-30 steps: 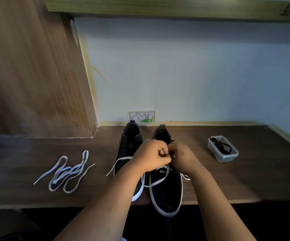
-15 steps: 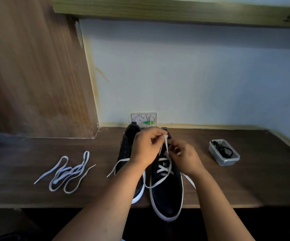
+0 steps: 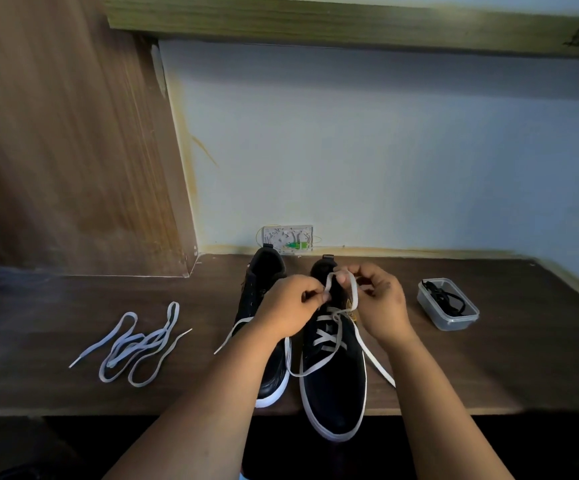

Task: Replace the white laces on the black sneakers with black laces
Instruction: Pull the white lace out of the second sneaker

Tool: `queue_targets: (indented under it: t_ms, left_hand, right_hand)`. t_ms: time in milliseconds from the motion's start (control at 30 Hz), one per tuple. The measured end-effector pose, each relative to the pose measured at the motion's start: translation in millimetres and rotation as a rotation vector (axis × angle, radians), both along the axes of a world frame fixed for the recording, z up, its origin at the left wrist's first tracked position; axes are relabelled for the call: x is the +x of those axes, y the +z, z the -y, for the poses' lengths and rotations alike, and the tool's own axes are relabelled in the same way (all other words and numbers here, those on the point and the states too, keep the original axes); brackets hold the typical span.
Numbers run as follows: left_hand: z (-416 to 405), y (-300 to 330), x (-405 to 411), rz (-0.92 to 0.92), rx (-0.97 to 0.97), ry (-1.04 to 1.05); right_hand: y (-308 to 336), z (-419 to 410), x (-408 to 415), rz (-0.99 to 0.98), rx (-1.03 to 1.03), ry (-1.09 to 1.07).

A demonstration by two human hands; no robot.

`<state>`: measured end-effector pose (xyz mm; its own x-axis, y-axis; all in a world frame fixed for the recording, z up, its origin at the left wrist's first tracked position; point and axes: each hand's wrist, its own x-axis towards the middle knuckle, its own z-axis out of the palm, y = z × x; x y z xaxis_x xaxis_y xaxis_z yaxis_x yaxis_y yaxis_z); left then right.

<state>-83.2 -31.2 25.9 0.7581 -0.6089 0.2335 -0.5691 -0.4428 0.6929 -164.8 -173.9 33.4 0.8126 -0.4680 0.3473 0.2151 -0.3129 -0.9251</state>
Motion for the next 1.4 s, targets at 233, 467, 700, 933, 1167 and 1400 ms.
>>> queue_targets:
  t_ms: [233,467,700,933,1167,1400]
  left_hand:
    - [6.6,38.8,-18.3,-0.207,-0.655,-0.038]
    - [-6.0,11.7,-3.2,-0.189,-0.05,-0.108]
    - [-12.1,54.3,-4.0,-0.263,-1.05,0.262]
    - [-40.1,58.0,4.7,0.048,0.036,0.783]
    - [-12.7,55.5,-20.7,0.22,0.654,0.205]
    - [-1.4,56.5,-30.6,-0.802,-0.13,0.069]
  right_hand:
    - [-16.8,-3.2,2.3,-0.172,-0.341,0.108]
    - [10.8,-7.1,0.8,0.143,-0.283,-0.047]
    - [11.1,7.0,-5.4,-0.169,-0.228,-0.068]
    - [5.5,14.4,-10.6,-0.763,-0.528,0.002]
    - [23.1,-6.9,-14.0,-0.663,-0.235,0.131]
    - [49.7,-10.2,-22.9,-0.12,0.34,0.344]
